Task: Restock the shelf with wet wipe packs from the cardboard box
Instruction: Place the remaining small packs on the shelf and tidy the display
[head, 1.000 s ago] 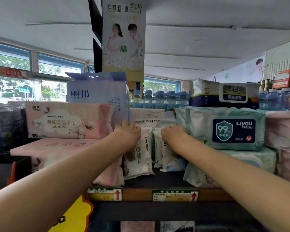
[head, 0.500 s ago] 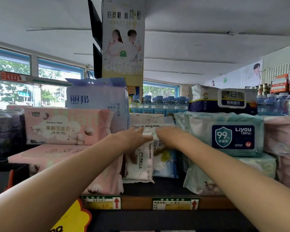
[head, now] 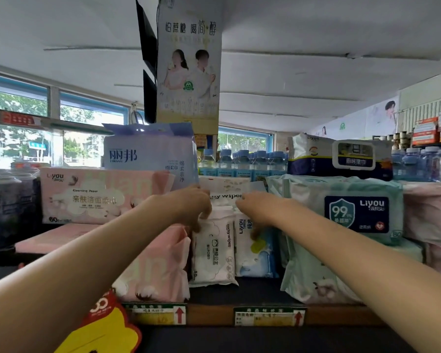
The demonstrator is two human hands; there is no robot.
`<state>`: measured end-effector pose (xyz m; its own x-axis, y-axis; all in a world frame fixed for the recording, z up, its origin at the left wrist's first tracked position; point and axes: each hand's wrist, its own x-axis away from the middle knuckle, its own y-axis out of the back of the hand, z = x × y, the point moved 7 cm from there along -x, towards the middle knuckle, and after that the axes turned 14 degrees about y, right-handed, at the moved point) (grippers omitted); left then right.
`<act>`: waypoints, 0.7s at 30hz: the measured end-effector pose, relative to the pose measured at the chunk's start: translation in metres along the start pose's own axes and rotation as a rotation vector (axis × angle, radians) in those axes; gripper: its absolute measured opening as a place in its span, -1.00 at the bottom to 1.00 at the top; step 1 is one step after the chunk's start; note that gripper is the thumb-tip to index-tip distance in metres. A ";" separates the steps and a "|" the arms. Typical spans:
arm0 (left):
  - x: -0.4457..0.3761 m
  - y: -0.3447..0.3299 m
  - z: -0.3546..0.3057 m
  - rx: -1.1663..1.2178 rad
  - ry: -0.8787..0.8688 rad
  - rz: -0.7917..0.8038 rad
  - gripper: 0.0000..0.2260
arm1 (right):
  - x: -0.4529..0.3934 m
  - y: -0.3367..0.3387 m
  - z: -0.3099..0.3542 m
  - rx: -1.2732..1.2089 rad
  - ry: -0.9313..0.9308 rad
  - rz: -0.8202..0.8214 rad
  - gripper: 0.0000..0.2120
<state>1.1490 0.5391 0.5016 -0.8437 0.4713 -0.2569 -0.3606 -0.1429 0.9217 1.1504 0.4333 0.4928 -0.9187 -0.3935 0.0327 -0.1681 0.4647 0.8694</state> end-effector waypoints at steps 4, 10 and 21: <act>-0.003 0.028 0.000 0.426 -0.013 -0.062 -0.97 | 0.029 0.040 0.016 -0.528 0.094 -0.175 -0.30; -0.013 0.038 -0.029 0.380 -0.038 -0.110 -0.76 | 0.034 0.037 0.006 -0.339 -0.024 -0.225 -0.74; -0.026 -0.021 -0.010 0.031 0.136 0.152 -0.34 | 0.026 -0.017 0.020 -0.035 -0.152 0.073 0.00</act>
<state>1.1744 0.5212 0.4863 -0.9342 0.3241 -0.1489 -0.2142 -0.1760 0.9608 1.1219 0.4313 0.4688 -0.9719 -0.2342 0.0237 -0.0888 0.4583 0.8843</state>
